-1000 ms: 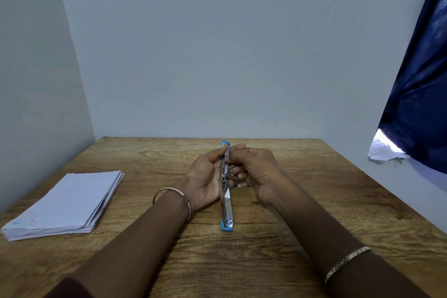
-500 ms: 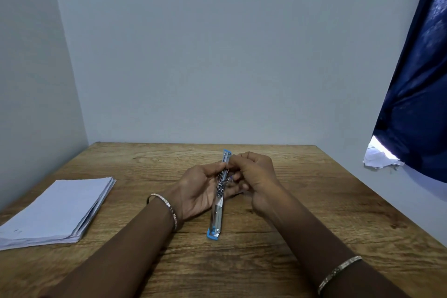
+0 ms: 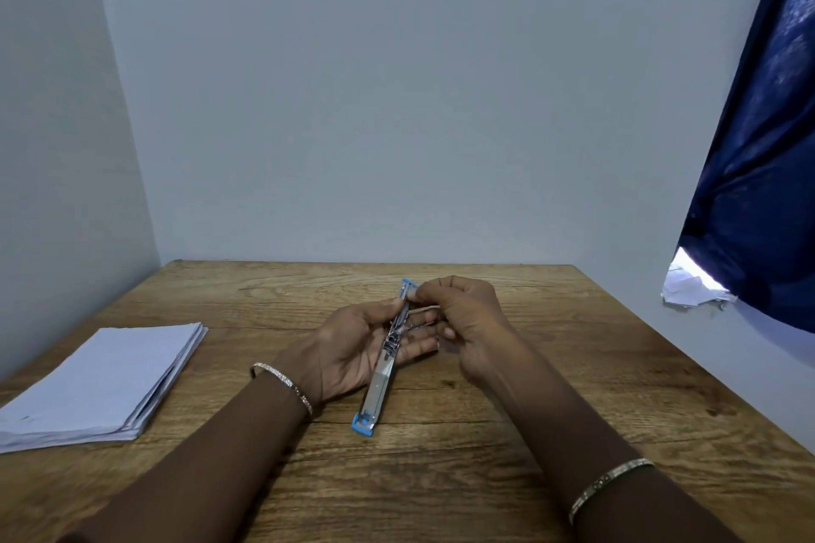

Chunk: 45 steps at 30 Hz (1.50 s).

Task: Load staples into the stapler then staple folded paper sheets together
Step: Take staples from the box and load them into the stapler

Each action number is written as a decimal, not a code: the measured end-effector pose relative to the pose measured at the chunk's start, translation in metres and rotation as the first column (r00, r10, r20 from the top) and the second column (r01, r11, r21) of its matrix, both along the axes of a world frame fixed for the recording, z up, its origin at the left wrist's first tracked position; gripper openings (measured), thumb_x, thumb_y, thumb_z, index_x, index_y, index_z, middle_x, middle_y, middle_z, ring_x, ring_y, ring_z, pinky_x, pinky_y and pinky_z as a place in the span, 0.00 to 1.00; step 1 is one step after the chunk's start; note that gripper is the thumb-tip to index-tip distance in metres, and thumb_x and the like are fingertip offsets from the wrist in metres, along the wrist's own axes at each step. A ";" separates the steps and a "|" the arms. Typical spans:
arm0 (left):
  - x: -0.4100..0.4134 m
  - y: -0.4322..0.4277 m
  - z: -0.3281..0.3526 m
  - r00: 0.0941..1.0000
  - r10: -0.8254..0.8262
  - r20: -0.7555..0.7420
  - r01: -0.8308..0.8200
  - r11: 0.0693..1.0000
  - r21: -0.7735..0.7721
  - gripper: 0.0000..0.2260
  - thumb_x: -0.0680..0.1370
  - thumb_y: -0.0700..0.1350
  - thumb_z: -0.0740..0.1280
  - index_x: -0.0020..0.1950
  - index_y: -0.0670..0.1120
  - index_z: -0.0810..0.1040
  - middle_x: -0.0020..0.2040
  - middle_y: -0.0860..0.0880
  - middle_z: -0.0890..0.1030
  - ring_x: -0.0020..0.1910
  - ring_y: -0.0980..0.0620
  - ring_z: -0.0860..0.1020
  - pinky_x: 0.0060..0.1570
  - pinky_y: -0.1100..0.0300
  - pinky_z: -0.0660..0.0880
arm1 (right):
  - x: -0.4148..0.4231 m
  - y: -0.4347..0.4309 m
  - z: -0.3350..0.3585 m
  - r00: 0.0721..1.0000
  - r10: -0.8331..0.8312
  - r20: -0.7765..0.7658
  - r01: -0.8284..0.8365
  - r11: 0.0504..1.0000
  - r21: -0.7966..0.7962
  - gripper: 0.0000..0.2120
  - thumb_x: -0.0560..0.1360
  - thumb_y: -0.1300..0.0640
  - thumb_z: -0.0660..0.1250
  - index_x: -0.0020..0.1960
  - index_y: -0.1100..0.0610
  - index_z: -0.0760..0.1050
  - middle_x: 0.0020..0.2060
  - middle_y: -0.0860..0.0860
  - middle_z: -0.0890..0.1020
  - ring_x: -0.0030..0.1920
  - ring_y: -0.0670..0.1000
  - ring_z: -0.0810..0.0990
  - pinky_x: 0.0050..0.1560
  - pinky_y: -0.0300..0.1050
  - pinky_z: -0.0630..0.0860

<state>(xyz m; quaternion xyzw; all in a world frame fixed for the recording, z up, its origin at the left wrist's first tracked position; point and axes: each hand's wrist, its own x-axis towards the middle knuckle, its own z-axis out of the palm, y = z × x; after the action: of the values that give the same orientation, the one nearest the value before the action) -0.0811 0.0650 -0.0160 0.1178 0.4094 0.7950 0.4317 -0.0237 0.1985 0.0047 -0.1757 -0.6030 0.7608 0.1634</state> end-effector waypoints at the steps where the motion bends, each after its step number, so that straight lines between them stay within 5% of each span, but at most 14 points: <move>1: 0.000 0.000 0.001 1.000 0.009 0.024 -0.009 1.000 0.004 0.15 0.84 0.39 0.56 0.65 0.32 0.75 0.57 0.31 0.82 0.65 0.32 0.77 0.62 0.39 0.76 | -0.001 0.001 -0.001 1.000 -0.001 0.006 0.001 1.000 0.001 0.09 0.69 0.71 0.74 0.35 0.61 0.78 0.27 0.54 0.84 0.16 0.45 0.72 0.16 0.33 0.64; 6: 0.001 0.001 0.003 0.989 0.049 0.138 -0.055 0.998 0.039 0.17 0.85 0.39 0.53 0.62 0.30 0.76 0.54 0.30 0.83 0.49 0.34 0.85 0.53 0.41 0.80 | -0.005 0.005 -0.005 0.999 -0.053 0.002 0.053 0.999 0.008 0.07 0.69 0.70 0.73 0.37 0.61 0.79 0.32 0.57 0.87 0.18 0.45 0.69 0.18 0.34 0.67; 9: -0.002 -0.001 0.004 0.979 0.072 0.192 -0.089 0.993 0.079 0.18 0.85 0.39 0.52 0.64 0.31 0.76 0.61 0.31 0.81 0.54 0.35 0.83 0.51 0.39 0.79 | -0.005 0.009 -0.001 0.997 -0.014 -0.078 0.019 0.998 0.064 0.08 0.69 0.68 0.73 0.35 0.57 0.82 0.32 0.53 0.86 0.21 0.43 0.73 0.18 0.35 0.63; 13: -0.005 -0.003 0.005 0.969 0.156 0.193 -0.174 0.982 0.077 0.18 0.86 0.40 0.52 0.59 0.30 0.76 0.55 0.32 0.82 0.52 0.37 0.83 0.48 0.39 0.78 | 0.003 0.010 0.008 0.931 0.351 -0.099 -0.307 0.902 0.304 0.08 0.67 0.62 0.75 0.46 0.54 0.85 0.40 0.54 0.87 0.33 0.47 0.80 0.25 0.36 0.67; 16: -0.006 -0.006 0.006 0.965 0.183 0.190 -0.199 0.978 0.066 0.18 0.86 0.41 0.52 0.61 0.28 0.73 0.49 0.31 0.84 0.44 0.39 0.84 0.49 0.50 0.82 | 0.007 0.006 0.007 0.862 0.499 -0.092 -0.419 0.802 0.425 0.13 0.66 0.65 0.79 0.50 0.58 0.85 0.43 0.60 0.87 0.38 0.54 0.84 0.35 0.40 0.78; 22: -0.001 -0.004 0.008 0.968 0.190 0.167 -0.207 0.974 0.096 0.19 0.86 0.41 0.52 0.70 0.31 0.71 0.70 0.32 0.74 0.71 0.38 0.74 0.70 0.42 0.70 | 0.000 -0.002 -0.001 0.934 0.245 -0.261 -0.114 0.894 0.433 0.05 0.70 0.66 0.78 0.45 0.62 0.86 0.38 0.65 0.87 0.37 0.61 0.86 0.43 0.57 0.85; 27: 0.005 -0.002 0.009 0.978 0.160 0.132 -0.173 0.980 0.100 0.16 0.86 0.40 0.54 0.65 0.31 0.73 0.65 0.32 0.79 0.62 0.39 0.80 0.67 0.43 0.74 | -0.005 -0.007 -0.008 0.956 0.078 -0.282 0.121 0.773 0.623 0.02 0.72 0.62 0.77 0.45 0.57 0.87 0.35 0.52 0.88 0.36 0.50 0.88 0.39 0.48 0.85; 30: 0.007 0.002 0.008 0.979 0.157 0.132 -0.171 0.980 0.106 0.14 0.86 0.40 0.54 0.61 0.33 0.75 0.52 0.35 0.84 0.48 0.42 0.85 0.55 0.45 0.80 | -0.007 -0.010 -0.010 0.952 0.022 -0.306 0.216 0.658 0.721 0.02 0.72 0.61 0.77 0.45 0.56 0.87 0.36 0.45 0.86 0.36 0.38 0.84 0.39 0.29 0.78; 33: 0.005 0.002 0.006 0.979 0.150 0.140 -0.166 0.980 0.112 0.14 0.86 0.41 0.54 0.59 0.34 0.76 0.48 0.35 0.85 0.43 0.41 0.87 0.51 0.44 0.80 | -0.008 -0.010 -0.010 0.950 -0.018 -0.310 0.267 0.561 0.784 0.03 0.73 0.60 0.76 0.46 0.56 0.87 0.39 0.46 0.85 0.39 0.39 0.82 0.40 0.28 0.74; 36: 0.001 0.000 0.004 0.983 0.132 0.129 -0.147 0.982 0.117 0.16 0.86 0.41 0.54 0.55 0.32 0.78 0.47 0.34 0.85 0.43 0.40 0.87 0.50 0.43 0.81 | -0.009 -0.009 -0.012 0.960 -0.063 -0.271 0.266 0.497 0.826 0.05 0.75 0.60 0.74 0.49 0.55 0.87 0.43 0.49 0.85 0.44 0.46 0.82 0.44 0.40 0.78; 41: -0.004 0.003 0.001 0.985 0.127 0.115 -0.142 0.980 0.137 0.18 0.86 0.42 0.52 0.62 0.32 0.76 0.54 0.32 0.84 0.49 0.39 0.87 0.51 0.44 0.83 | -0.005 -0.008 -0.009 0.958 -0.089 -0.272 0.275 0.547 0.791 0.09 0.74 0.62 0.71 0.46 0.51 0.87 0.43 0.46 0.85 0.42 0.44 0.81 0.40 0.35 0.76; 45: -0.016 -0.003 0.001 0.971 0.204 0.122 -0.222 0.961 0.165 0.18 0.86 0.42 0.52 0.71 0.35 0.71 0.65 0.33 0.80 0.65 0.36 0.79 0.67 0.43 0.74 | -0.001 -0.009 -0.005 0.964 0.010 -0.265 0.220 0.529 0.819 0.18 0.69 0.70 0.67 0.47 0.49 0.83 0.47 0.44 0.84 0.43 0.45 0.80 0.40 0.36 0.74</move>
<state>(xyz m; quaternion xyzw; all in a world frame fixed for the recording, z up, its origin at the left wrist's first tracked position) -0.0975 0.0619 -0.0153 0.0695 0.3243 0.8752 0.3522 -0.0249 0.1895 -0.0005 -0.0193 -0.8584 0.3800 0.3441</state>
